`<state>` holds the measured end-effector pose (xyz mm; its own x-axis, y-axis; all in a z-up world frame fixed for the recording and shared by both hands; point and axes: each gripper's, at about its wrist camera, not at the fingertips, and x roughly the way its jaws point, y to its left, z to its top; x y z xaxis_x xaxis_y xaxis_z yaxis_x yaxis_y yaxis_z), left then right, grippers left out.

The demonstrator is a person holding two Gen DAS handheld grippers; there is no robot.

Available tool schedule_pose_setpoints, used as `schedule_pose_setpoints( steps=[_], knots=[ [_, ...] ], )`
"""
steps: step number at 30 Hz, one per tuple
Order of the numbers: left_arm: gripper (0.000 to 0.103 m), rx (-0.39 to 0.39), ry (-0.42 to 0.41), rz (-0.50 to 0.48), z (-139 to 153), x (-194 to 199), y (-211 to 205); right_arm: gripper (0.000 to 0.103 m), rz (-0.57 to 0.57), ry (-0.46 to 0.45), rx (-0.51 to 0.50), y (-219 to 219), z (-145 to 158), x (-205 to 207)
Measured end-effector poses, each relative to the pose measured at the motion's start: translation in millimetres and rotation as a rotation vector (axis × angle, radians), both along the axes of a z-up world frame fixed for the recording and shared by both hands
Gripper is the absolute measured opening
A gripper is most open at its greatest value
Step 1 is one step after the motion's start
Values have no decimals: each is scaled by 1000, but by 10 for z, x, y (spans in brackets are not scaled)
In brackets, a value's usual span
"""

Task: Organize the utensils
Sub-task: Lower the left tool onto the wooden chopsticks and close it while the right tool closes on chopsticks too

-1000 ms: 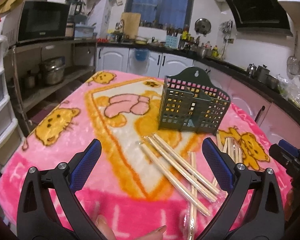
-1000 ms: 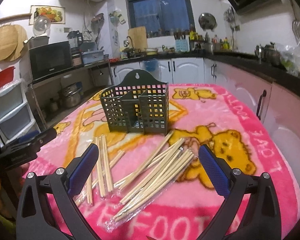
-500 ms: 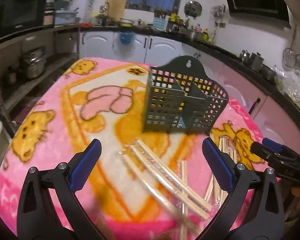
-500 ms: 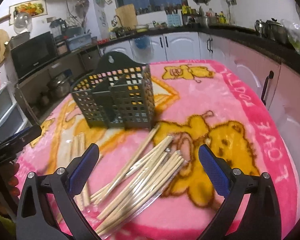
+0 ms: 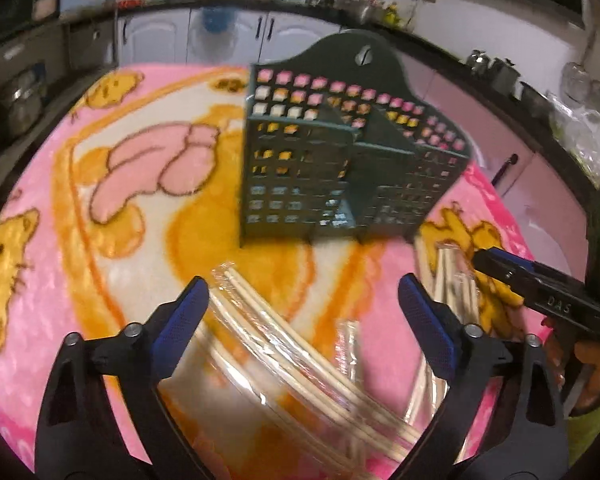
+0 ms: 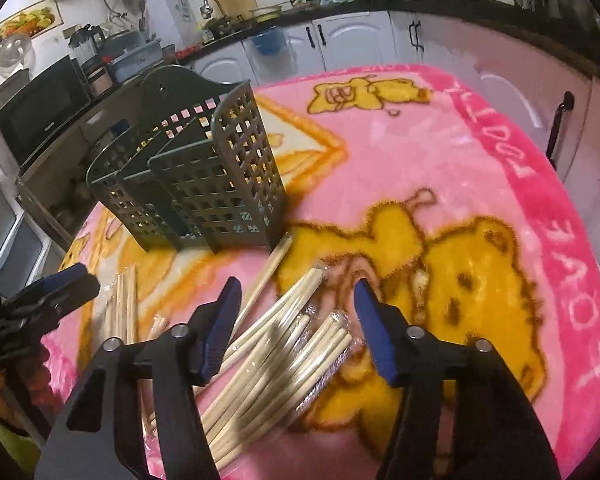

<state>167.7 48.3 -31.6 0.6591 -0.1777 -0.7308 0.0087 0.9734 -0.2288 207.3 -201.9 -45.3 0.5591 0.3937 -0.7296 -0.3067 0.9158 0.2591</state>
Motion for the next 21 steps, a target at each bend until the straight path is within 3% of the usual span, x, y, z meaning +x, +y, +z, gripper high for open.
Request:
schedule_pose_setpoints(
  steps=[4, 7, 16, 21],
  knots=[
    [65, -16, 56, 38, -92, 134, 210, 40, 8, -4, 7, -5, -6, 41],
    [53, -73, 99, 48, -153, 214, 354, 35, 15, -3, 8, -1, -15, 86],
    [40, -150, 162, 21, -223, 379, 533, 32, 9, 1, 14, -52, -29, 171],
    [38, -129, 196, -31, -250, 502, 432, 32, 4, 9, 21, -84, -38, 189]
  ],
)
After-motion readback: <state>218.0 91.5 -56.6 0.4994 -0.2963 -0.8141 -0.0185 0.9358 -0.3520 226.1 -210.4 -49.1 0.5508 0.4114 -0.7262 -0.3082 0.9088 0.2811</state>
